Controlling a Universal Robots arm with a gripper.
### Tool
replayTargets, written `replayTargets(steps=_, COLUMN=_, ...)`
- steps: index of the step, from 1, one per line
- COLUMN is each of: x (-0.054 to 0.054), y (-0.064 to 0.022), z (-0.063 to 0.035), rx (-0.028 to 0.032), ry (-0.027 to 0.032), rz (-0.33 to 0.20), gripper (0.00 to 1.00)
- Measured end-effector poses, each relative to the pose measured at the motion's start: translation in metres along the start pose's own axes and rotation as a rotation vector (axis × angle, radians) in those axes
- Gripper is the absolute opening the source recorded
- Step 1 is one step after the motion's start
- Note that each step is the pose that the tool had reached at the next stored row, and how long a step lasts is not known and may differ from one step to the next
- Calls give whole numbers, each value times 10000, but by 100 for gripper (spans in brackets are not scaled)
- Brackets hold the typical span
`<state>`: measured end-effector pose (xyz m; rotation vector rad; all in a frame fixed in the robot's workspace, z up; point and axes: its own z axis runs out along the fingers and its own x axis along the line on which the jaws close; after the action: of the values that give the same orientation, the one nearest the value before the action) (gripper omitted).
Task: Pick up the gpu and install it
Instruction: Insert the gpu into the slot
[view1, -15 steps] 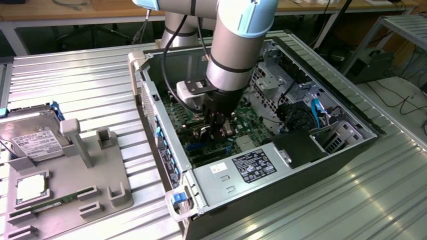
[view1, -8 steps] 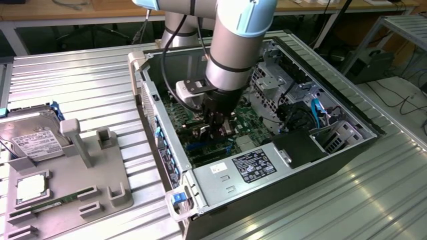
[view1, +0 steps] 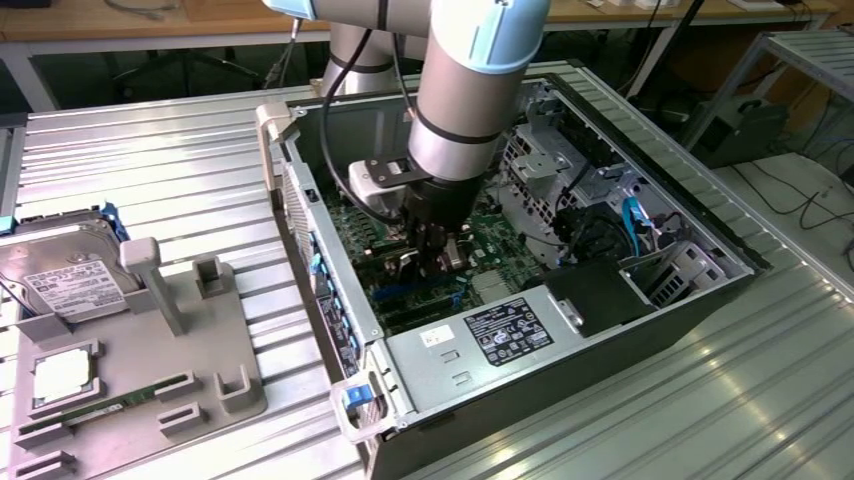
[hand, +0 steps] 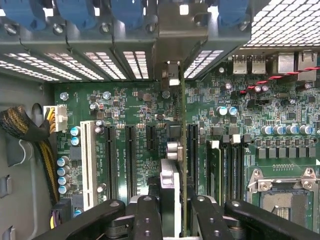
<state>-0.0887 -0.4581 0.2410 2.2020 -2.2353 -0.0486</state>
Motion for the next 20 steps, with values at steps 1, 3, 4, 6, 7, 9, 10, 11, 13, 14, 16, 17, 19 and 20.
replayTargets(steps=1, x=0, y=1, z=0, rx=0, ry=0, rz=5, gripper=28)
replayTargets(steps=3, x=-1, y=1, z=1, rx=1, ry=-1, rz=2, gripper=28)
replayTargets(steps=4, x=-2, y=1, z=1, rx=0, ry=0, rz=3, gripper=28)
replayTargets(steps=6, x=-2, y=1, z=4, rx=0, ry=1, rz=3, gripper=28)
replayTargets(steps=7, x=-2, y=2, z=7, rx=0, ry=1, rz=3, gripper=28)
replayTargets(steps=9, x=-2, y=5, z=14, rx=0, ry=-1, rz=3, gripper=28)
replayTargets(steps=10, x=-2, y=5, z=18, rx=-1, ry=0, rz=2, gripper=28)
replayTargets(steps=11, x=-2, y=5, z=22, rx=-1, ry=0, rz=3, gripper=28)
replayTargets(steps=13, x=-1, y=5, z=30, rx=-2, ry=0, rz=3, gripper=28)
replayTargets(steps=14, x=-1, y=5, z=35, rx=-3, ry=0, rz=2, gripper=28)
replayTargets(steps=16, x=-1, y=6, z=45, rx=-8, ry=4, rz=3, gripper=28)
replayTargets(steps=17, x=-1, y=5, z=53, rx=-7, ry=-1, rz=3, gripper=28)
replayTargets(steps=19, x=0, y=6, z=66, rx=-15, ry=2, rz=3, gripper=28)
replayTargets(steps=20, x=0, y=6, z=67, rx=-16, ry=3, rz=4, gripper=28)
